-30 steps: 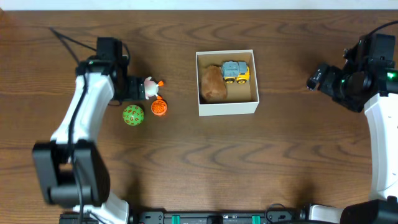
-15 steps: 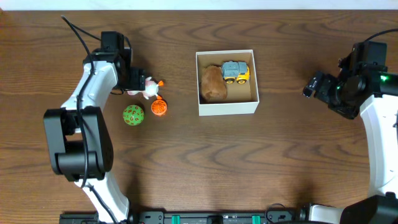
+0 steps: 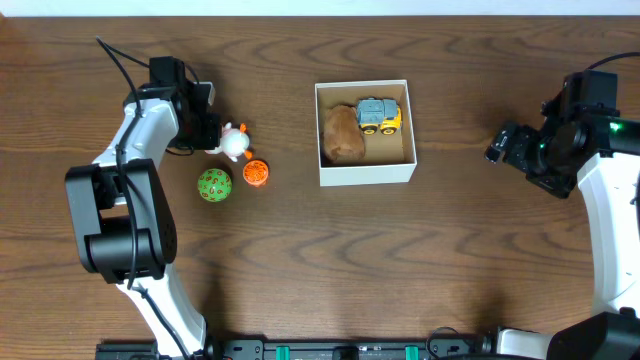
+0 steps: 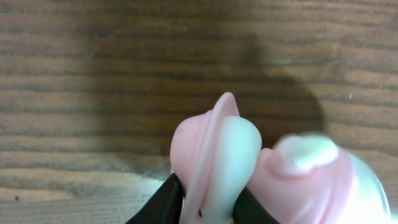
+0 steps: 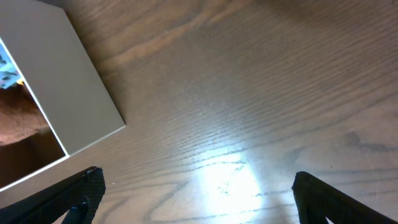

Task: Pack container
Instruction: 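Reach the left gripper to the pink duck toy and grasp it, then lower the pink duck into the box front and release it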

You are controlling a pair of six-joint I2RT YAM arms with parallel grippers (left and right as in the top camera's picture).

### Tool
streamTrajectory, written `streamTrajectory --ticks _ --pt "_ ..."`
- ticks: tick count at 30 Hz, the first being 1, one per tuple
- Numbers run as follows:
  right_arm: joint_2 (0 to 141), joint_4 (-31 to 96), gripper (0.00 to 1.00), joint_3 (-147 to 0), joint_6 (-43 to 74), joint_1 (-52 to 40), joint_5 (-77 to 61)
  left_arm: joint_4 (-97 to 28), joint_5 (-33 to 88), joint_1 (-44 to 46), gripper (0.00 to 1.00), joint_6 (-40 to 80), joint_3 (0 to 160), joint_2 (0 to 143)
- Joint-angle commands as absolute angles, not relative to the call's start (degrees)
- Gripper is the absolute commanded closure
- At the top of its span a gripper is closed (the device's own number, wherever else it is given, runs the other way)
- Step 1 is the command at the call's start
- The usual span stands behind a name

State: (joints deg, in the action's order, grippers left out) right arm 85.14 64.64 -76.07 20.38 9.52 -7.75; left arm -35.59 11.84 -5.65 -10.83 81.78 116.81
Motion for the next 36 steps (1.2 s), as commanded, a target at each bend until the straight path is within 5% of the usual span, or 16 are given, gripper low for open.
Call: streamTrajectory --ticks 1,8,16,23,36 --pt "85.54 65.06 0.01 -75.68 20.53 9.74 -7.97 -36.91 13.06 -5.80 0.80 -11.94 82.87 113.25" --pt "85.54 65.63 0.01 -75.68 20.53 9.74 -7.97 -40.64 13.10 -3.25 0.93 -8.38 82.87 97.08" --pt "85.54 65.56 0.01 -75.68 20.53 9.74 -7.97 -45.82 13.08 7.68 0.93 4.40 82.85 81.80" --pt "85.54 65.54 0.01 -75.68 20.53 9.74 -7.94 -43.94 13.06 18.28 0.93 25.34 81.25 82.30" --pt "85.54 65.41 0.01 -75.68 20.51 9.74 -7.92 -34.87 5.26 31.46 0.93 41.58 80.95 98.28"
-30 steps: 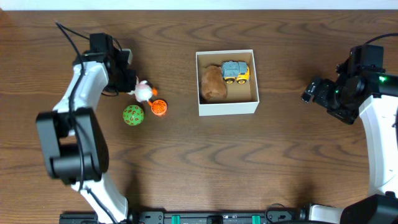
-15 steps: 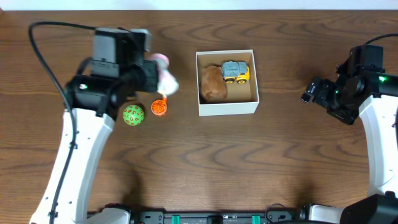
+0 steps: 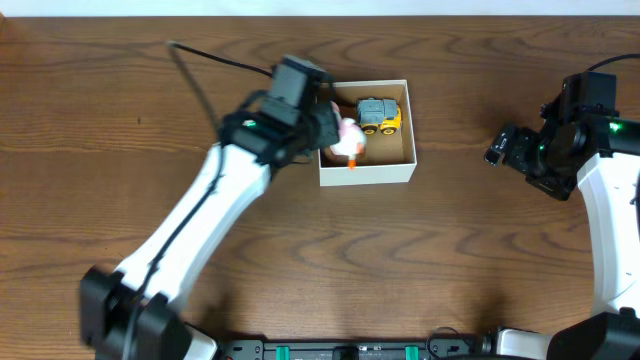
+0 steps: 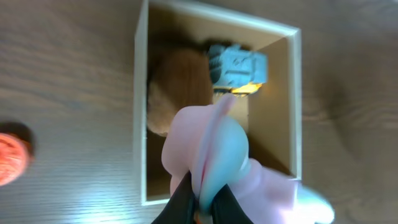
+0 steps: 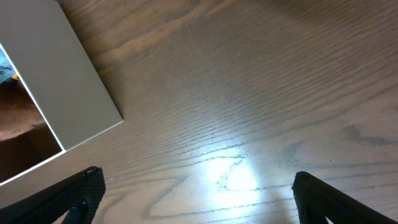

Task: Pack container
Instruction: 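Lower the pink duck into the box front and release it, then move the left gripper to the green number ball and grasp it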

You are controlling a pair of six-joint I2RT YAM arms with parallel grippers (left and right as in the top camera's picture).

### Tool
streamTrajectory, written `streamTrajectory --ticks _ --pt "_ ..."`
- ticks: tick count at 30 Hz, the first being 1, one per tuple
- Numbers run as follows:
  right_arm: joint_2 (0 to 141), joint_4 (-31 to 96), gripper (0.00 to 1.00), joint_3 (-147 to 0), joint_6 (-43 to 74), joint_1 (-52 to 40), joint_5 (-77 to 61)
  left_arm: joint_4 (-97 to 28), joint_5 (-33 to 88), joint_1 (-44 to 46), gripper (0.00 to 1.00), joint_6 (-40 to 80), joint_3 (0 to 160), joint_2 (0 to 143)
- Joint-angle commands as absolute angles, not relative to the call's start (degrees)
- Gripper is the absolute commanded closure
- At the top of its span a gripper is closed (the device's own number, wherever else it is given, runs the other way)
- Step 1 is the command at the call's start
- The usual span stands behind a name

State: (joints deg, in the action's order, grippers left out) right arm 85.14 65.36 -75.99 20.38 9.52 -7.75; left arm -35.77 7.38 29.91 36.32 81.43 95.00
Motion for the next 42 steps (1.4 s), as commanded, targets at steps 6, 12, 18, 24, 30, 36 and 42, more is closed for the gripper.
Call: streamTrajectory --ticks 6,12,18,24,30,36,42 --pt "85.54 65.41 0.01 -75.68 20.51 9.74 -7.92 -33.91 3.29 33.43 0.93 44.91 80.93 104.95" --pt "85.54 65.34 0.01 -75.68 20.51 9.74 -7.92 -34.83 2.50 33.58 0.94 45.71 80.88 107.44" --pt "85.54 65.36 0.01 -75.68 20.53 9.74 -7.68 -35.44 2.02 33.65 0.85 46.41 80.90 107.42" --pt "85.54 65.41 0.01 -75.68 20.51 9.74 -7.68 -35.05 2.52 34.50 0.60 46.39 81.28 105.03" --pt "85.54 65.41 0.01 -75.68 20.53 9.74 -7.70 -35.00 2.46 34.85 0.53 46.35 82.17 99.24" --pt "85.54 65.43 0.01 -75.68 20.51 9.74 -7.70 -35.07 1.78 34.85 0.51 42.78 82.17 92.53" --pt "85.54 65.58 0.01 -75.68 20.49 9.74 -7.51 -43.38 -12.43 34.33 0.38 36.56 82.15 87.37"
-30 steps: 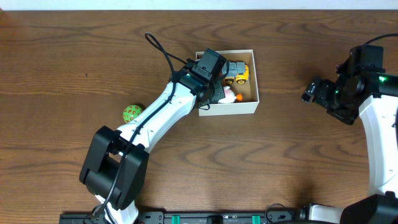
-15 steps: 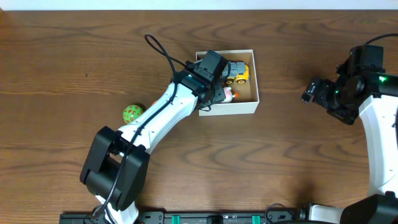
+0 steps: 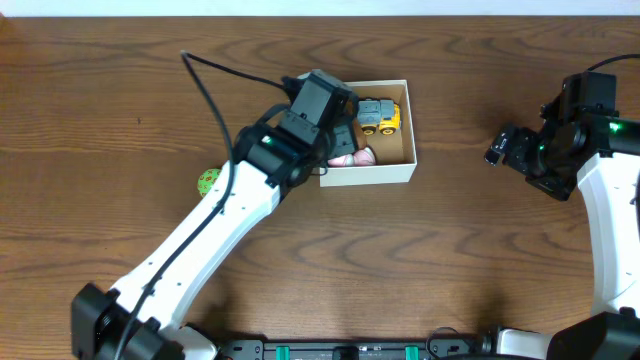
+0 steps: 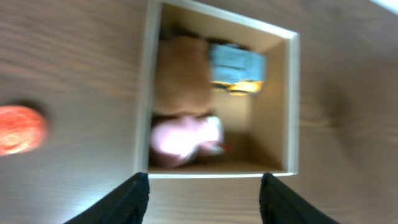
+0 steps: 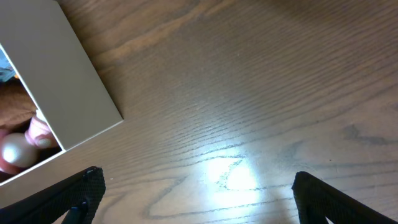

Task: Pack container
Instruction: 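Move the left gripper to the green number ball and grasp it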

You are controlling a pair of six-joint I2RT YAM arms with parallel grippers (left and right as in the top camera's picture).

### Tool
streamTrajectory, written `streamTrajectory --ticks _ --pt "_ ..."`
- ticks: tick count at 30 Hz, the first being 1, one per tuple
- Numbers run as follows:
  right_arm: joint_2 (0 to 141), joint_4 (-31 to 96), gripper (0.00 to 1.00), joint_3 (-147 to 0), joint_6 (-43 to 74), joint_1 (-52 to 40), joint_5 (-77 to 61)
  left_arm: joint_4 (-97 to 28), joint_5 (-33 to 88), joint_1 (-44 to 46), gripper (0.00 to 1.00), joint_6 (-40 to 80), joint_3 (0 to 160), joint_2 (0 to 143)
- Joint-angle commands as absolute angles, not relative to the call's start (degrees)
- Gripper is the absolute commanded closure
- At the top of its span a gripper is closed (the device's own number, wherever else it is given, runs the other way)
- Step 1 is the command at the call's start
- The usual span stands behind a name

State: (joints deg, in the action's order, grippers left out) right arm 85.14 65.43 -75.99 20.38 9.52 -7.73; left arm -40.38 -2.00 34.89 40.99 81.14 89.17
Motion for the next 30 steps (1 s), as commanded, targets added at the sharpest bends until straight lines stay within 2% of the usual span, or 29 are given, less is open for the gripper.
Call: streamTrajectory --ticks 1,9,18,21,30 --pt "85.54 65.60 0.01 -75.68 20.49 9.74 -7.51 -46.02 -15.11 33.67 0.36 36.05 82.15 87.02" --pt "85.54 65.60 0.01 -75.68 20.51 9.74 -7.53 -59.90 -16.69 21.71 0.30 27.97 79.59 89.23" --pt "85.54 65.58 0.01 -75.66 20.51 9.74 -7.51 -57.52 0.86 5.28 0.29 13.65 75.75 96.38" --pt "85.54 65.56 0.01 -75.68 20.51 9.74 -7.51 -56.23 4.51 2.90 0.29 9.63 75.75 99.94" --pt "85.54 65.78 0.01 -75.66 20.49 9.74 -7.51 -56.01 3.81 1.80 0.29 7.35 75.72 110.76"
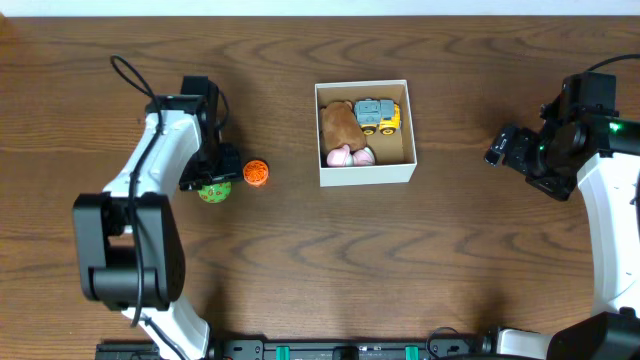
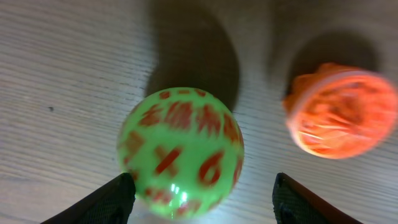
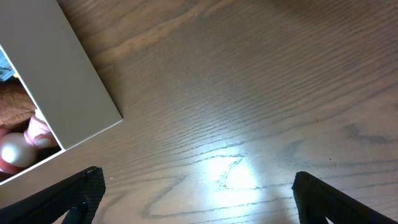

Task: Pack container
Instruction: 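Move the left gripper to the green number ball and grasp it, then place the green ball in the box's right corner, withdraw left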

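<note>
A white open box stands mid-table and holds a brown plush, a blue and yellow toy truck and a pink toy. Left of it a green ball with orange marks and an orange ball lie on the wood. My left gripper is open right over the green ball, one finger on each side of it. My right gripper is open over bare wood to the right of the box.
The box's white side wall fills the upper left of the right wrist view, with the pink toy showing inside. The brown wooden table extends all round.
My left gripper was open over the box, the pink toy lying inside. Now it is back at the left, open over the green ball. The right arm is unchanged.
My left gripper was shut on the pink toy on the table at the left, beside the two balls. Then it held the toy over the box. Then it was open above the box with the toy lying inside. Now it straddles the green ball.
</note>
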You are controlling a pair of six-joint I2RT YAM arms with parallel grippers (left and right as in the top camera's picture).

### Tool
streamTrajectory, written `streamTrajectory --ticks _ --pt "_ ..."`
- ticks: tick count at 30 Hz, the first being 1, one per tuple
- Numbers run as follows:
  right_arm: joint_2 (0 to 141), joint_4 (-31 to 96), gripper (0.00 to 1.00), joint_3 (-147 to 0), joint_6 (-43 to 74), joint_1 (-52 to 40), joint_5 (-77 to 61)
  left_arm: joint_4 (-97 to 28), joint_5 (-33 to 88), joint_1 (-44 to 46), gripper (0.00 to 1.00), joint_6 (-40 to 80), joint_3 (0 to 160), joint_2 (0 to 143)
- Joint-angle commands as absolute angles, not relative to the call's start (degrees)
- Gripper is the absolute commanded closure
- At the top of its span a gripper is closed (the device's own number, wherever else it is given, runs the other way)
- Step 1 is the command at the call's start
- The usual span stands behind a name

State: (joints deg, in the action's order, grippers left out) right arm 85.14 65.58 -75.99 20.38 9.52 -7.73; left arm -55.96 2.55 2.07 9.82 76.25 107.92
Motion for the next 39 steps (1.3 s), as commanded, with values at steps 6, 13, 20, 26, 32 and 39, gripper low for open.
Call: streamTrajectory --ticks 6,13,20,26,32,39 --pt "85.54 65.78 0.01 -75.66 20.49 9.74 -7.49 -55.83 3.81 1.67 0.37 7.53 75.70 114.61" --pt "85.54 65.80 0.01 -75.66 20.49 9.74 -7.49 -56.42 3.86 1.67 0.59 7.55 75.79 112.49" --pt "85.54 65.76 0.01 -75.66 20.51 9.74 -7.49 -62.28 5.76 2.55 0.59 7.73 80.23 104.09" --pt "85.54 65.63 0.01 -75.66 20.51 9.74 -7.29 -60.60 19.77 7.97 0.60 4.86 82.85 92.14" --pt "85.54 65.54 0.01 -75.66 20.53 9.74 -7.29 -48.29 21.93 19.07 0.60 2.74 82.85 86.30" --pt "85.54 65.43 0.01 -75.66 20.53 9.74 -7.31 -34.35 21.89 31.53 0.60 2.81 82.85 92.64"
